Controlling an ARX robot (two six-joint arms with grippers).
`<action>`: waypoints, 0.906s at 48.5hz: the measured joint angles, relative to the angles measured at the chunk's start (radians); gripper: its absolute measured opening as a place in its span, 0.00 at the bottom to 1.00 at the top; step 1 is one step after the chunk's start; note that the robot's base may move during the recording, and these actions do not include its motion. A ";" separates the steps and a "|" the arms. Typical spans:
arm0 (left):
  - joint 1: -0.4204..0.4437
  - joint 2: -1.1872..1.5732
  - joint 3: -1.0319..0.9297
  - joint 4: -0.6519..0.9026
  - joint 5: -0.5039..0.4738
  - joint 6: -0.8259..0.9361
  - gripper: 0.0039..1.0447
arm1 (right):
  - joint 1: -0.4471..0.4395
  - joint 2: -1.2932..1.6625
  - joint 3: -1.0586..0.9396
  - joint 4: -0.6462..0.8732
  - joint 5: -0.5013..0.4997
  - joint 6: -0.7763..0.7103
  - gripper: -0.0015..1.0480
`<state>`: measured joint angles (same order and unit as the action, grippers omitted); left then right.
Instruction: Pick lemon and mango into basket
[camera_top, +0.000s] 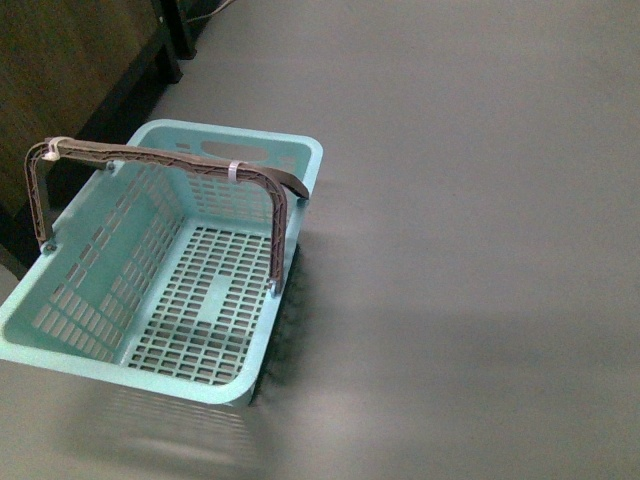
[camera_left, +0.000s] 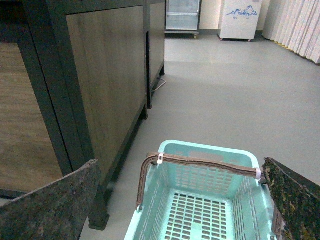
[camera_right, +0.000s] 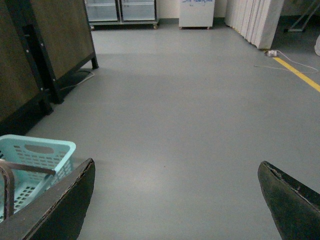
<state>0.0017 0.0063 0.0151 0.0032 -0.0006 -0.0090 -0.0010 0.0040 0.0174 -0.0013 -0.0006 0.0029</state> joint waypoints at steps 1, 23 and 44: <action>0.000 0.000 0.000 0.000 0.000 0.000 0.94 | 0.000 0.000 0.000 0.000 0.000 0.000 0.92; 0.000 0.000 0.000 0.000 0.000 0.000 0.94 | 0.000 0.000 0.000 0.000 0.000 0.000 0.92; -0.076 0.299 0.109 -0.231 -0.179 -0.319 0.94 | 0.000 0.000 0.000 0.000 0.000 0.000 0.92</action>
<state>-0.0742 0.3050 0.1242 -0.2276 -0.1791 -0.3283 -0.0010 0.0040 0.0174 -0.0013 -0.0002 0.0029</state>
